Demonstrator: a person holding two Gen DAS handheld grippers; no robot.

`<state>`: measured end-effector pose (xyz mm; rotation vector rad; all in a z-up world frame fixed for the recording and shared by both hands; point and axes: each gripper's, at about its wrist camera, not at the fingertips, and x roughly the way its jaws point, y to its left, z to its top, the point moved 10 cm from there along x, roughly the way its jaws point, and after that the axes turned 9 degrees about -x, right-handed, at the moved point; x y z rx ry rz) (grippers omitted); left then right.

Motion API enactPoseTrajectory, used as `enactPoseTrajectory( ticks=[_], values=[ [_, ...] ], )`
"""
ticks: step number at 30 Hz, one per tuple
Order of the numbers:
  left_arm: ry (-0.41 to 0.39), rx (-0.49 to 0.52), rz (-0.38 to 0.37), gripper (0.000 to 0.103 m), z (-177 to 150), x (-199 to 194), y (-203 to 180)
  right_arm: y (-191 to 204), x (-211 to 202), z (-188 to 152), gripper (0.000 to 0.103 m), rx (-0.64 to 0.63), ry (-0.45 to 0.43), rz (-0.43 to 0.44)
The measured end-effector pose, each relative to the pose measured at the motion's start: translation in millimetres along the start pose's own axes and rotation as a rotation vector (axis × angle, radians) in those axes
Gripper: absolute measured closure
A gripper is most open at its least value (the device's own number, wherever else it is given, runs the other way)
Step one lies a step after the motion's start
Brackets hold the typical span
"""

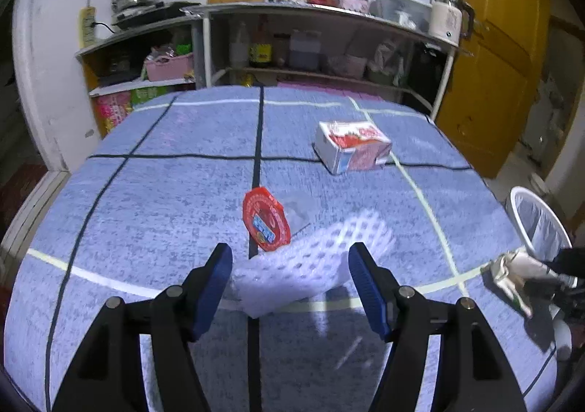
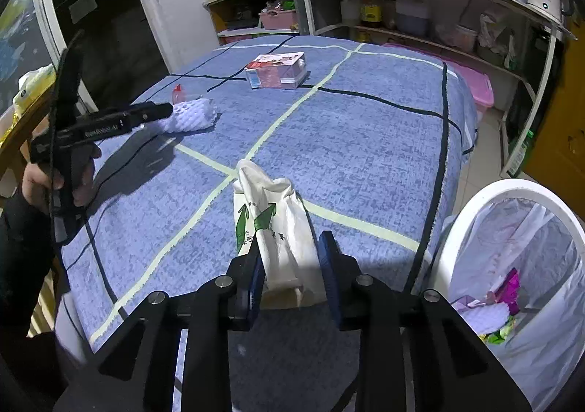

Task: Collect trash
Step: 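Grasp the white paper bag with the right gripper while the left grasps the other foam sleeve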

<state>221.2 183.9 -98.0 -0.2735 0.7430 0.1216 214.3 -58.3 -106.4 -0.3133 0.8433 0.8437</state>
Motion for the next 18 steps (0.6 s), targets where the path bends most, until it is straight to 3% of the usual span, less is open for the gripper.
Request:
enactPoseTrajectory(
  ticks=[4,7,12,15,18],
  values=[
    [0.016,0.008,-0.025,0.035,-4,1,-4,1,-1,1,0.074,0.005,-0.005,0.004],
    [0.029,0.033,-0.012,0.043,-8,1,-7,1,-2,1,0.074,0.007,-0.008,0.006],
    [0.061,0.115,0.016,0.048,-18,4,-17,2,-6,-1,0.075,0.018,-0.016,0.01],
    [0.063,0.147,0.044,0.058,-19,3,-18,1,-9,-2,0.075,0.027,-0.02,0.01],
    [0.058,0.151,0.054,0.075,-20,-1,-20,0,-12,-3,0.075,0.037,-0.026,0.012]
  ],
)
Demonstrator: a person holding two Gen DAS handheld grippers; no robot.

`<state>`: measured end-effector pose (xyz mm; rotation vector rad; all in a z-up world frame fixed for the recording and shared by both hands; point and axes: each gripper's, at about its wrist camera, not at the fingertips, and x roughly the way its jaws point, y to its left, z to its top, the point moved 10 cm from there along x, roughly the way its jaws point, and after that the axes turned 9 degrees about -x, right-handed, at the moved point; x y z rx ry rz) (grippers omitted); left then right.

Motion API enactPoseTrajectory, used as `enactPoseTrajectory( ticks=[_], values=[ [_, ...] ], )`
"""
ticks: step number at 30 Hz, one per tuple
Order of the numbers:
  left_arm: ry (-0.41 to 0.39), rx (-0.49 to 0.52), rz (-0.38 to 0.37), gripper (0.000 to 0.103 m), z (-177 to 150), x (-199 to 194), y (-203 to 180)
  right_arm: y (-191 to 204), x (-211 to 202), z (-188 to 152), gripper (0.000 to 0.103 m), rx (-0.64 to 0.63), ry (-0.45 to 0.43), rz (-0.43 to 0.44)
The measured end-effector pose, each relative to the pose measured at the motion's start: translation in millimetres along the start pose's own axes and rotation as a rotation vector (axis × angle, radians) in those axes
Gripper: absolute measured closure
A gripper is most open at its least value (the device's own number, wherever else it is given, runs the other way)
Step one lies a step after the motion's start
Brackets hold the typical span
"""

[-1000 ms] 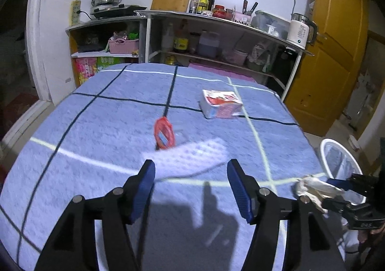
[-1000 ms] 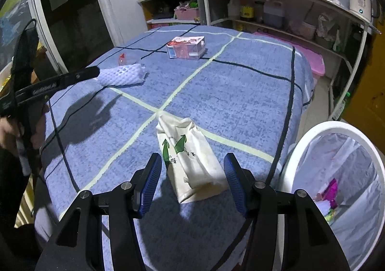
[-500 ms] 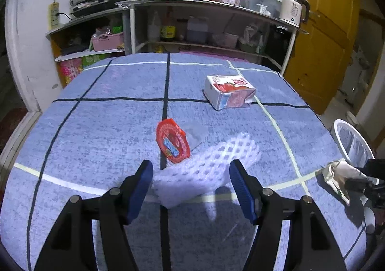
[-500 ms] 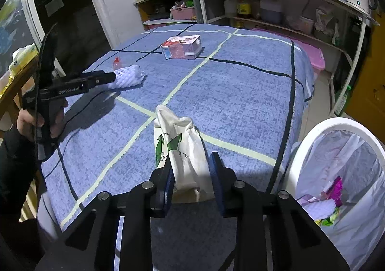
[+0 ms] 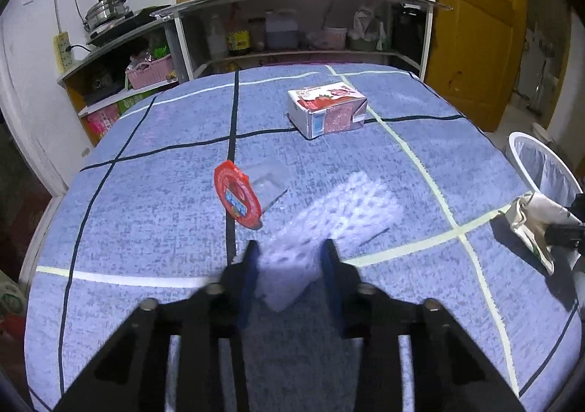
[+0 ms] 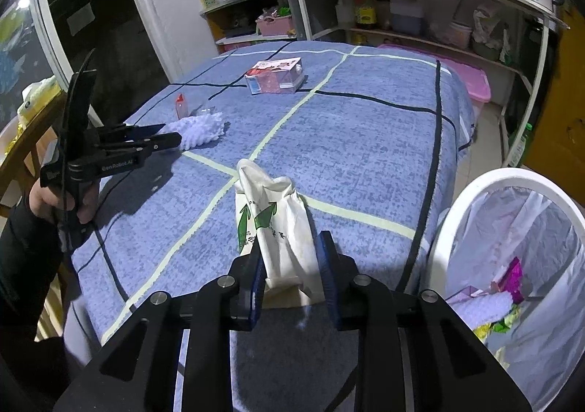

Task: Collect trash
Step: 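Grasp the white paper bag with the right gripper while the left grasps the other foam sleeve, then carry paper bag and foam sleeve toward the bin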

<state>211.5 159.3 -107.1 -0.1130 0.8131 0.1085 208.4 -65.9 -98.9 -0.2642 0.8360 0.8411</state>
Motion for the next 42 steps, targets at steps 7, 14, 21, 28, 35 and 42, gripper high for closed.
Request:
enactPoseTrajectory(
  ticks=[7,14,21,28,35,42],
  values=[
    [-0.021,-0.048,-0.002,0.082,-7,-14,-7,-1,-9,1,0.076,0.014,-0.025,-0.001],
    [-0.041,-0.105,-0.052,0.082,-17,-34,-36,-2,-26,0,0.076,0.032,-0.059,-0.015],
    [-0.061,-0.139,-0.119,0.082,-21,-55,-73,-7,-45,-8,0.076,0.058,-0.082,-0.037],
    [-0.067,-0.14,-0.193,0.082,-21,-70,-115,-17,-64,-20,0.076,0.092,-0.1,-0.067],
    [-0.059,-0.104,-0.249,0.082,-20,-75,-157,-36,-85,-32,0.076,0.137,-0.115,-0.107],
    [-0.048,-0.079,-0.296,0.082,-18,-75,-192,-59,-102,-47,0.076,0.185,-0.122,-0.151]
  ],
)
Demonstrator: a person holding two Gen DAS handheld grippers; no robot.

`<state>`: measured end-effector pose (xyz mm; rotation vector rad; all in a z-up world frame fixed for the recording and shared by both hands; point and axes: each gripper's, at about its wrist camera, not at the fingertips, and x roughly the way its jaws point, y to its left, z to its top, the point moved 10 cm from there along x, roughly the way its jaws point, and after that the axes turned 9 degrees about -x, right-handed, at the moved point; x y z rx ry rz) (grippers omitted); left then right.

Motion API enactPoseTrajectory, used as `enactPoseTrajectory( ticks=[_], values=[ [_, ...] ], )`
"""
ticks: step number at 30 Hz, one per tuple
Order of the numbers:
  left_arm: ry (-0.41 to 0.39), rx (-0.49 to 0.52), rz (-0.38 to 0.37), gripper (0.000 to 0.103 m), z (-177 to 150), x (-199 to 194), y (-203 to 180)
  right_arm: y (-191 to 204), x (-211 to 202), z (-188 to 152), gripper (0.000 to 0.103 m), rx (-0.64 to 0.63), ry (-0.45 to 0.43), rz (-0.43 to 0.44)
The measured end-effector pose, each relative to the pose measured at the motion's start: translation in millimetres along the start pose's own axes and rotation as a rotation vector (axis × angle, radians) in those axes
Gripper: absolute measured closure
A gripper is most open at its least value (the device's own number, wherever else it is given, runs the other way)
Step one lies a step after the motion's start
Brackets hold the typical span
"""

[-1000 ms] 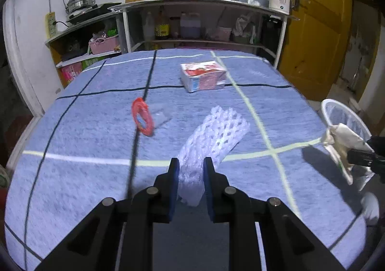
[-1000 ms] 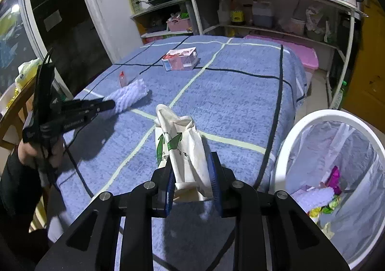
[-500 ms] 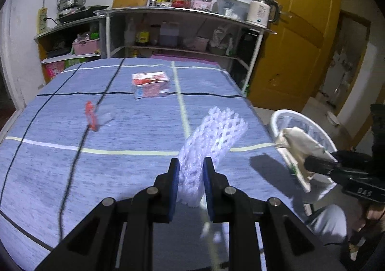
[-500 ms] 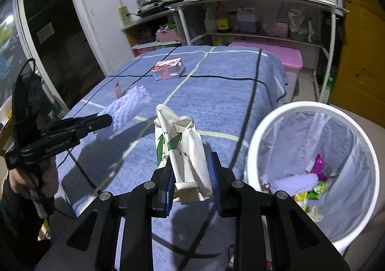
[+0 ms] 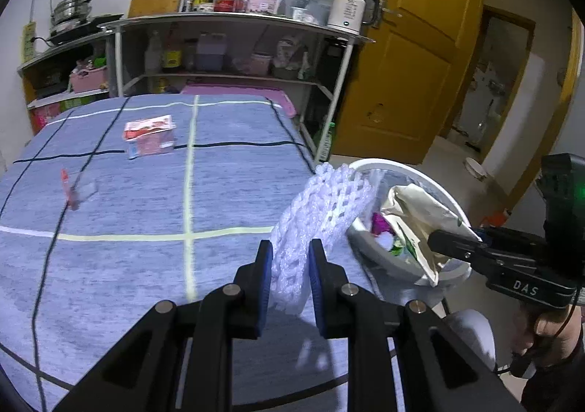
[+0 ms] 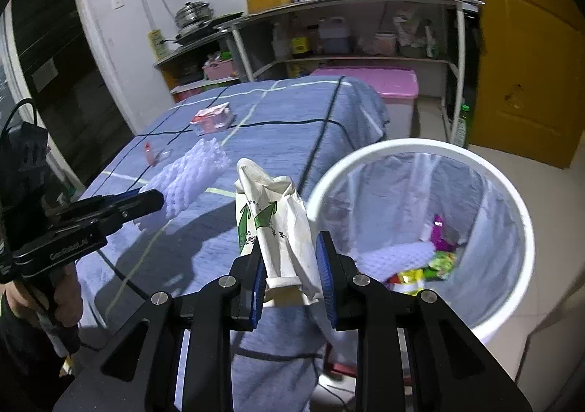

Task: Collect trash
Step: 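Carry paper bag and foam sleeve toward the bin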

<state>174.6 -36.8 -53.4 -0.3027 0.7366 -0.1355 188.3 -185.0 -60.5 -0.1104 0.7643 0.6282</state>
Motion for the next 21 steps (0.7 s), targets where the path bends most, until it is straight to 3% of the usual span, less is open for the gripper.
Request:
enactPoseTrajectory(
  ticks=[21],
  values=[
    [0.059,0.089,-0.088,0.082,-1,39,-71,-67,-18,-18,0.076,0.111,-0.004,-0.089]
  ],
)
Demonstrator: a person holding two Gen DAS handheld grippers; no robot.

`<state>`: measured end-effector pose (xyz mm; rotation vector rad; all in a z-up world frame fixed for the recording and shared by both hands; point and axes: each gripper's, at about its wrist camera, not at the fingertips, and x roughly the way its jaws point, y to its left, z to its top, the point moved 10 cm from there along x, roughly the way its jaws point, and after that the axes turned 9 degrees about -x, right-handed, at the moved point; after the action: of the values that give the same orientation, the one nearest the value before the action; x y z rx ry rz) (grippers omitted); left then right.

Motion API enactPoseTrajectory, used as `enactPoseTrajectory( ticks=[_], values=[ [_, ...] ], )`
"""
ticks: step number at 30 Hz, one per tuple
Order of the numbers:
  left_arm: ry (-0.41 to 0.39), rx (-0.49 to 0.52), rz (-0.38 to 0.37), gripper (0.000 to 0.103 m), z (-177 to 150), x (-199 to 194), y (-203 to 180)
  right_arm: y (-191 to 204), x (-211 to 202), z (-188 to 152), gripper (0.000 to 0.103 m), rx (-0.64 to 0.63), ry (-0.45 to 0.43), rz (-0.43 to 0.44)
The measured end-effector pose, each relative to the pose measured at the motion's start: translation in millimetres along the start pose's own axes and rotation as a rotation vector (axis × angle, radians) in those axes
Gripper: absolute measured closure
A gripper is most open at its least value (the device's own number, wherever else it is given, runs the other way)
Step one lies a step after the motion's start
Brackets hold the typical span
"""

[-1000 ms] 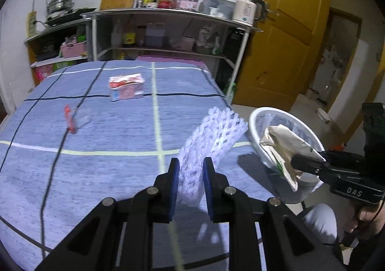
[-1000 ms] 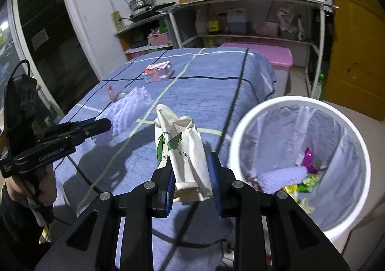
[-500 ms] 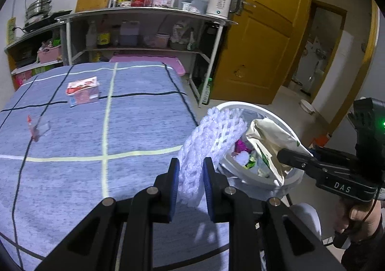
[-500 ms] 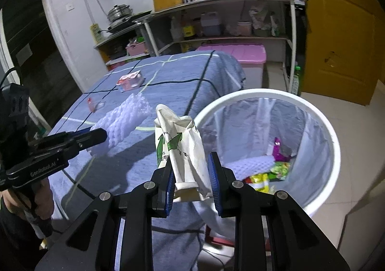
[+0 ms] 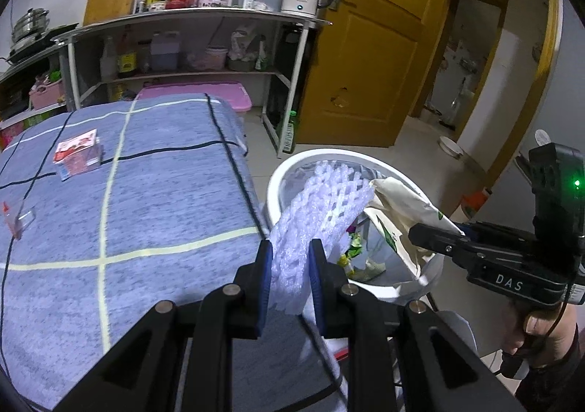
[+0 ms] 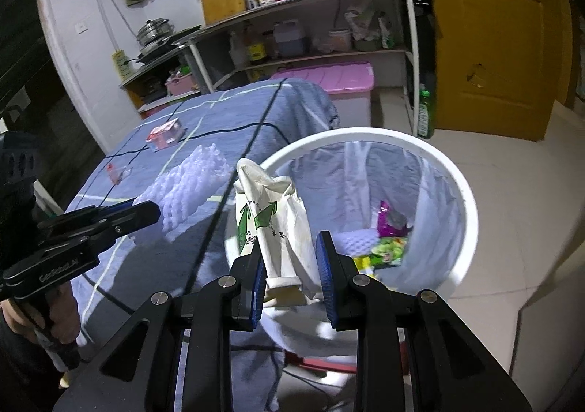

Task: Collect trash
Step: 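Carry paper bag and foam sleeve toward the bin, then lower paper bag and foam sleeve into the bin and open both grippers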

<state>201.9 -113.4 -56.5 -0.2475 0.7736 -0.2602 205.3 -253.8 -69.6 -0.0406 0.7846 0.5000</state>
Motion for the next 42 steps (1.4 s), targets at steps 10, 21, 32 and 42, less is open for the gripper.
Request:
enactPoseTrajectory(
  ticks=[10,21,32,42],
  values=[
    [0.045,0.016,-0.024,0.082,1,28,-18,-29,6,-6,0.076,0.043,0.023,-0.032],
    [0.084,0.045,-0.046,0.081,-1,50,-38,-48,15,-12,0.076,0.072,0.05,-0.044],
    [0.106,0.045,-0.069,0.058,-1,59,-44,-54,21,-18,0.068,0.068,0.076,-0.056],
    [0.079,0.028,-0.077,0.056,2,46,-42,-53,13,-15,0.062,0.07,0.053,-0.066]
  ],
)
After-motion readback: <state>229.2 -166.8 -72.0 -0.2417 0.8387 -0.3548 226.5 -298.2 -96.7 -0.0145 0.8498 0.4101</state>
